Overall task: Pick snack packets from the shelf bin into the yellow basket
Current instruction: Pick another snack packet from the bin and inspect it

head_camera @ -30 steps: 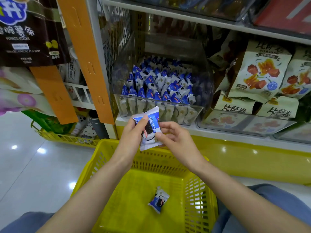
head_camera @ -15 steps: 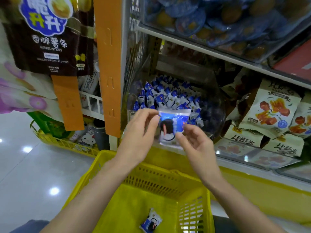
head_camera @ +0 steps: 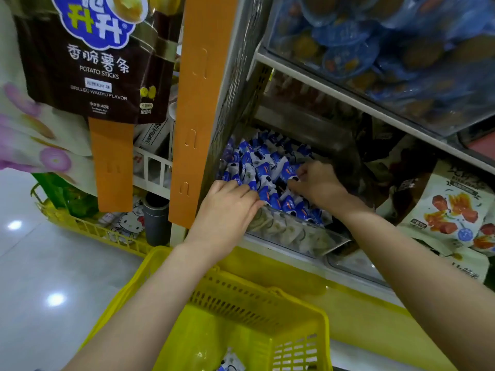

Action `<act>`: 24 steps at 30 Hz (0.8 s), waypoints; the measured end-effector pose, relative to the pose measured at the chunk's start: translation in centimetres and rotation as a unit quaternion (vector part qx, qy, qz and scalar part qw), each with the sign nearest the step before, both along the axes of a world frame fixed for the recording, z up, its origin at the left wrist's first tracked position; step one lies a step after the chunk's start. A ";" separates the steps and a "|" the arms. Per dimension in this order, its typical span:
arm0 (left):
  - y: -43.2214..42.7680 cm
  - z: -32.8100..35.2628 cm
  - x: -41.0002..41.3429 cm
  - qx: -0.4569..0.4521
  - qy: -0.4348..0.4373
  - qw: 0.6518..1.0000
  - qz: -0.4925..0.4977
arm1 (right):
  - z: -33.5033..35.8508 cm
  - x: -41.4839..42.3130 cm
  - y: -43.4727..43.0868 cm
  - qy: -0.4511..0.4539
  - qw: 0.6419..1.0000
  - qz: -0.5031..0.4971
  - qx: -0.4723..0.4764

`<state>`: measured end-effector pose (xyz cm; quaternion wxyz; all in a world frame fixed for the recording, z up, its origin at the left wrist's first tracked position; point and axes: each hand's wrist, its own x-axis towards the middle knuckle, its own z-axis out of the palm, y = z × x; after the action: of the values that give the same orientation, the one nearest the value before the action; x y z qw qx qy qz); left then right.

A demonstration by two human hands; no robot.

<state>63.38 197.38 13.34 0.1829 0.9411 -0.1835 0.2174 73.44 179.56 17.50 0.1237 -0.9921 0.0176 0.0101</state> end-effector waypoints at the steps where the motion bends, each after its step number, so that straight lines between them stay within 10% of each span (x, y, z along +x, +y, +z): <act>1: 0.0 -0.1 0.0 -0.003 -0.001 1.000 -0.002 | 0.0 0.3 0.4 0.021 1.000 -0.001 -0.010; 9: 0.1 -0.3 0.2 -0.016 -0.030 0.999 -0.004 | -1.0 1.6 2.2 0.067 0.982 0.003 0.176; 18: 0.0 -0.4 0.2 -0.024 -0.030 0.999 -0.002 | -1.2 1.4 0.9 0.110 0.976 0.058 0.178; 24: 0.0 -0.6 0.3 -0.031 -0.040 0.999 -0.003 | 1.3 1.1 -1.6 -0.042 0.987 0.001 0.157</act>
<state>63.71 197.39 12.71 0.2054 0.9249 -0.1867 0.2597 74.56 177.99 18.84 0.2783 -0.9600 0.0098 -0.0287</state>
